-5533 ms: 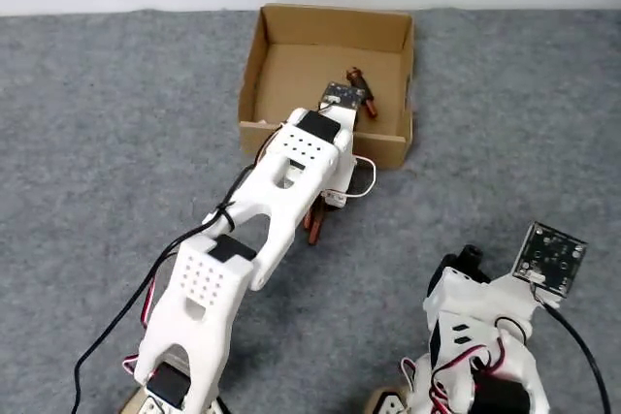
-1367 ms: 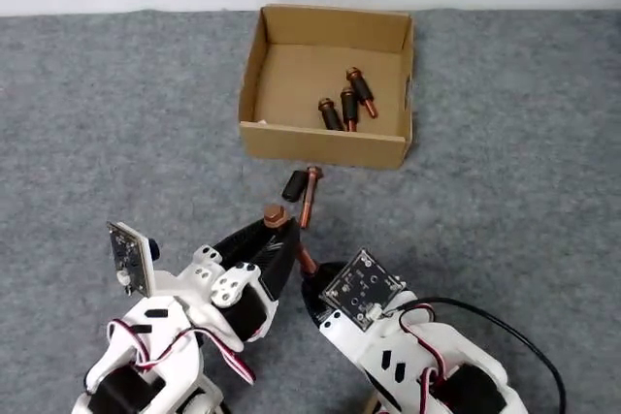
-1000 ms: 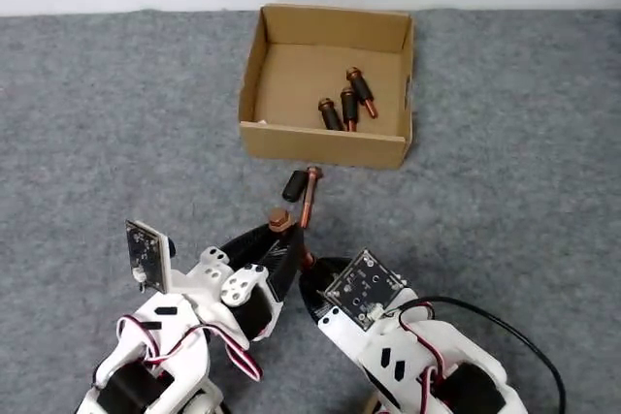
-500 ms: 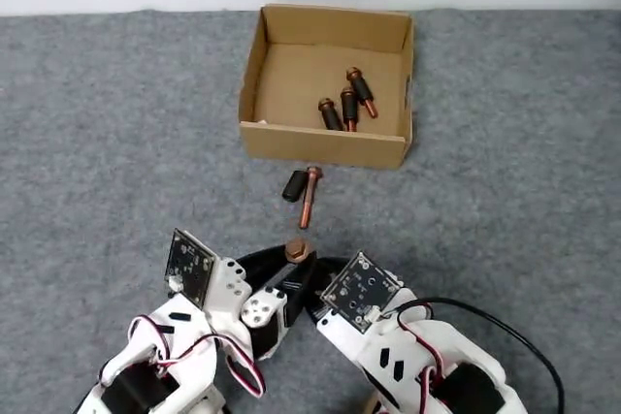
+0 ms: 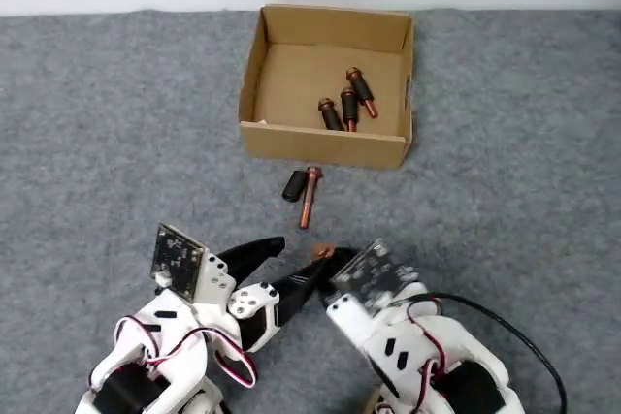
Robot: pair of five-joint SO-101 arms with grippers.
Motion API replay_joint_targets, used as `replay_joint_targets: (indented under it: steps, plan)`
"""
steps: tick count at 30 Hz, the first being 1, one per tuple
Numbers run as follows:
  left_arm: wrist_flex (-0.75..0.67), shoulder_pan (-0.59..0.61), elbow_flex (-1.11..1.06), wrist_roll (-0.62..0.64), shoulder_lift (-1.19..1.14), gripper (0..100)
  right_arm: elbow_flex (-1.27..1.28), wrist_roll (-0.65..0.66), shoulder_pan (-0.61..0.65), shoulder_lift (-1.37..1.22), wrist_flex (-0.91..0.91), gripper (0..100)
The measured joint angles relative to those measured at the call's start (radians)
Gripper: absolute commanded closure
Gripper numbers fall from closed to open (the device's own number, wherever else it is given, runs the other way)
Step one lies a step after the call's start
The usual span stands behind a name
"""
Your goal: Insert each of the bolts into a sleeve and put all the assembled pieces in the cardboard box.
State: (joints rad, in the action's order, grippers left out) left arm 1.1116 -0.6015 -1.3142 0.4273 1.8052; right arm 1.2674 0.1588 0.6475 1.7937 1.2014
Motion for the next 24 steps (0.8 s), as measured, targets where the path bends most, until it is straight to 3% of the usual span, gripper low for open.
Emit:
replay_joint_targets:
  steps: [7, 11, 17, 24]
  plan:
    - [-0.005, 0.201, 0.049, 0.0, 0.002, 100, 0.0, -0.066, -0.109, 0.0, 0.0, 99.1]
    - [-0.011, 0.35, 0.049, -0.015, 0.002, 100, 0.0, -0.101, -0.173, 0.0, 0.0, 99.1]
    - [-0.046, 0.549, -0.133, -0.183, 0.002, 100, -0.002, -0.11, -0.239, 0.0, -0.037, 99.1]
    - [-0.106, 0.687, -0.338, -0.192, -0.003, 100, -0.13, -0.117, -0.249, -0.196, -0.126, 99.1]
